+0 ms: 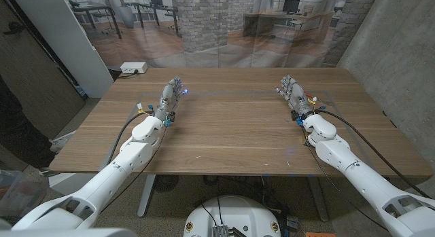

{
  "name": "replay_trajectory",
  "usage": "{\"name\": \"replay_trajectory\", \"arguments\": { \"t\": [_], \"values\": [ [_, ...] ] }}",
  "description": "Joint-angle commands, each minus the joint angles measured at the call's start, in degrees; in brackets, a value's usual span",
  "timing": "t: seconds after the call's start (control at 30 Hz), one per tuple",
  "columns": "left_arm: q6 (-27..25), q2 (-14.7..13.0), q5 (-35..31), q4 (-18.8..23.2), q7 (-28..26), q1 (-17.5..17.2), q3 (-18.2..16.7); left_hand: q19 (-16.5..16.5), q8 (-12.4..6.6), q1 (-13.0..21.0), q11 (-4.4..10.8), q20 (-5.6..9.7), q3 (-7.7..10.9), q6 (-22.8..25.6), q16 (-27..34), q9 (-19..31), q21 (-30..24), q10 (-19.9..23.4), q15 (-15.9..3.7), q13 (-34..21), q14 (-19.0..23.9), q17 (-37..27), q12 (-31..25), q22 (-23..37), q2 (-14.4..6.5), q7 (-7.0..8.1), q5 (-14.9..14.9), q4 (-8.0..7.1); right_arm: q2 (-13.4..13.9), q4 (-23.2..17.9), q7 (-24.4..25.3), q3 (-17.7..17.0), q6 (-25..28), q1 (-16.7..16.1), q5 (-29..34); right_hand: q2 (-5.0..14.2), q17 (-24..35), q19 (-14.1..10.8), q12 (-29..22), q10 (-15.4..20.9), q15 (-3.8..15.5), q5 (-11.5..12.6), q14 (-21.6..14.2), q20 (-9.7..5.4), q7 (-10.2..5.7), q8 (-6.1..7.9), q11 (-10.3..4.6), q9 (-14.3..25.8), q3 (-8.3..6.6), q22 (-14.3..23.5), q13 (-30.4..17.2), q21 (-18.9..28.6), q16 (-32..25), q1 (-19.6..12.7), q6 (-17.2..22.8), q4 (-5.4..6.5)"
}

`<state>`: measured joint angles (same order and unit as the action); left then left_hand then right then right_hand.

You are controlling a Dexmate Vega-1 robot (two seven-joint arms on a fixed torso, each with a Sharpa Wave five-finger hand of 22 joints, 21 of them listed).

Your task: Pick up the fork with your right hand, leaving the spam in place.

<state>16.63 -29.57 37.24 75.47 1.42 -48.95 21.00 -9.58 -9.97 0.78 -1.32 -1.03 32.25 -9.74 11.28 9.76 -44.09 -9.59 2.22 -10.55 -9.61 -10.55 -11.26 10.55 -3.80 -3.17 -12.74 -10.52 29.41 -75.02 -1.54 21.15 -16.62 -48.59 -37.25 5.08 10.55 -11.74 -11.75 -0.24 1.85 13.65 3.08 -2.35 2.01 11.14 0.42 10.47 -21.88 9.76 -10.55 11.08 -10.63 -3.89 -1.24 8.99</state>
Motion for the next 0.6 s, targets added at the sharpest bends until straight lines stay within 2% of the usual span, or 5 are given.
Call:
{"name": "replay_trajectory", "arguments": {
  "t": [0.03, 0.17, 0.3, 0.37, 0.6],
  "values": [
    [-0.12, -0.46, 0.14, 1.09, -0.36, -0.88, -0.21, -10.35, -0.41, 0.10, 0.08, -0.18, 0.35, -8.72, 0.24, 0.20, -0.33, -7.91, -0.01, -0.20, -10.75, -0.07, -0.31, 0.09, -6.33, -0.18, -0.43, 0.06, 0.61, -1.30, 0.94, 0.19, 0.27, -0.59, 0.97, 3.27, 0.11, -0.40, -0.30, -0.24, -0.17, 0.20, 0.46, -0.48, 0.02, 0.48, 0.35, 0.20, -0.45, 0.13, -0.26, 0.22, -0.27, -0.04, 1.14, -0.21],
    [-0.08, -0.52, 0.14, 1.24, -0.42, -0.99, -0.26, -10.36, -0.41, 0.10, -0.04, -0.19, 0.35, -8.73, 0.23, 0.20, -0.30, -7.96, -0.03, -0.20, -10.78, -0.08, -0.29, 0.09, -6.32, -0.18, -0.43, 0.06, 1.60, -2.07, 3.04, 0.85, 0.17, -0.51, 4.15, 2.33, -0.37, -0.48, 0.17, -0.93, -0.80, 0.12, 0.73, 0.23, 0.45, -0.39, 0.82, 0.15, -1.27, 0.06, -0.22, 0.14, 0.11, -2.56, -0.95, -2.73],
    [-0.12, -0.59, 0.21, 1.27, -0.33, -1.05, -0.28, -10.36, -0.41, 0.10, -0.03, -0.20, 0.35, -8.72, 0.24, 0.20, -0.28, -7.93, -0.02, -0.20, -10.76, -0.08, -0.30, 0.09, -6.31, -0.19, -0.42, 0.06, 2.13, -2.62, 6.04, 1.19, -0.35, -0.52, 7.49, -0.43, -0.53, -1.53, -0.11, 0.37, -2.24, -0.33, -0.49, 1.99, 1.80, 0.48, 2.33, 0.18, -2.57, 0.02, -0.19, 0.22, -0.12, -8.95, -0.03, -9.28],
    [-0.09, -0.53, 0.29, 1.20, -0.34, -1.09, -0.32, -10.33, -0.41, 0.10, 0.01, -0.22, 0.35, -8.73, 0.24, 0.20, -0.27, -7.86, -0.02, -0.20, -10.74, -0.08, -0.33, 0.09, -6.30, -0.17, -0.42, 0.06, 2.41, -3.00, 6.34, 1.17, 0.25, -0.51, 7.68, -0.83, -0.52, -1.88, -0.19, 0.76, -2.32, -0.45, -0.79, 1.98, 1.92, 0.53, 3.14, 0.19, -2.85, 0.04, -0.20, 0.26, -0.12, -10.33, 0.19, -10.68],
    [0.06, -0.45, 0.40, 0.92, -0.24, -1.10, -0.38, -10.26, -0.42, 0.10, -0.04, -0.29, 0.33, -8.72, 0.23, 0.20, -0.24, -7.84, 0.01, -0.20, -10.76, -0.07, -0.32, 0.09, -6.26, -0.24, -0.42, 0.08, 2.30, -2.74, 6.09, 0.99, 0.34, -0.23, 7.30, -1.04, -0.50, -2.15, -0.18, 0.85, -2.48, -0.57, -1.00, 1.86, 1.90, 0.52, 3.12, 0.20, -2.92, 0.05, -0.20, 0.31, -0.15, -11.01, 0.31, -11.40]
  ]
}}
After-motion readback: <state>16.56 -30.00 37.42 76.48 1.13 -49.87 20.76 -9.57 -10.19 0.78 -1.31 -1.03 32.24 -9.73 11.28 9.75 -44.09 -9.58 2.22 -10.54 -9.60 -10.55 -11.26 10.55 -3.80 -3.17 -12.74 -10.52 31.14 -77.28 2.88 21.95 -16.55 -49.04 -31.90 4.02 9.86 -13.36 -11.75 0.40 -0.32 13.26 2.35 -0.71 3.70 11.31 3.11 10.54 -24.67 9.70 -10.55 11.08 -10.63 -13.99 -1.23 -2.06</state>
